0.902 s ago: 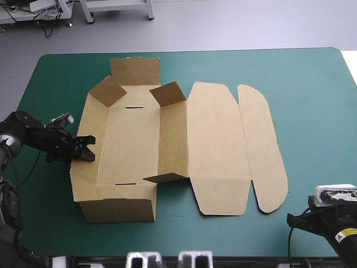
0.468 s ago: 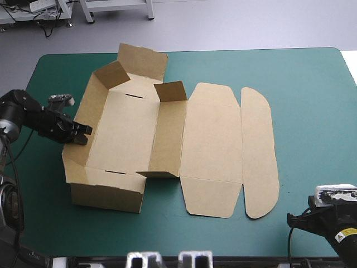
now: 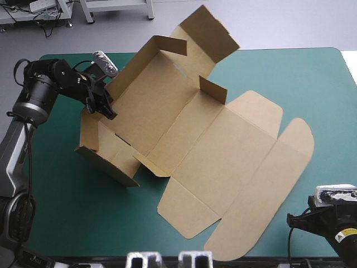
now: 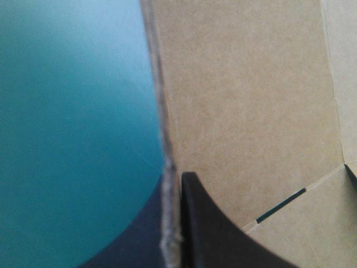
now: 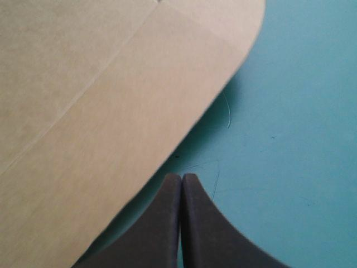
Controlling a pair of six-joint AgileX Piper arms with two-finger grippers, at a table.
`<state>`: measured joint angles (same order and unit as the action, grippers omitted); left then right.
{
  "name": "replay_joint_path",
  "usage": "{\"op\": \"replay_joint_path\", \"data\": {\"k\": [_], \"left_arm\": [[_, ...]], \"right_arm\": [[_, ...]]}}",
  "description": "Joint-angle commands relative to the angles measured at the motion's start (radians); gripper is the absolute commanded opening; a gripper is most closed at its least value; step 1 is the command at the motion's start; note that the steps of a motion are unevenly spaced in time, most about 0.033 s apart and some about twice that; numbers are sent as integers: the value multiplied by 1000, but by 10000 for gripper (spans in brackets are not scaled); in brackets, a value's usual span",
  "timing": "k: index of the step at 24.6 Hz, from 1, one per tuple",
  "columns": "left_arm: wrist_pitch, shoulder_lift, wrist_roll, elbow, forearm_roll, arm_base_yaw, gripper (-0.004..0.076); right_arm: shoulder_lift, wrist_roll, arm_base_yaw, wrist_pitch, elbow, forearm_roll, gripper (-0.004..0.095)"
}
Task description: Fold the box
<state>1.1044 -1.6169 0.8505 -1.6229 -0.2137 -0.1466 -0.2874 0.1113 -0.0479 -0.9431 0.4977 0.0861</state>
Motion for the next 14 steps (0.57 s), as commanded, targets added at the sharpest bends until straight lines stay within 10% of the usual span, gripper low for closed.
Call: {"op": "replay_joint_path", "data": {"k": [1,14], "left_arm": [[-110,40,116,-49,-14,-58,-10],[-160,42,390,-55,46,-360,-10]], "right_arm": [[-10,2,3,57,23,5,-15],[-10,96,3,55,100,3,-14]]}}
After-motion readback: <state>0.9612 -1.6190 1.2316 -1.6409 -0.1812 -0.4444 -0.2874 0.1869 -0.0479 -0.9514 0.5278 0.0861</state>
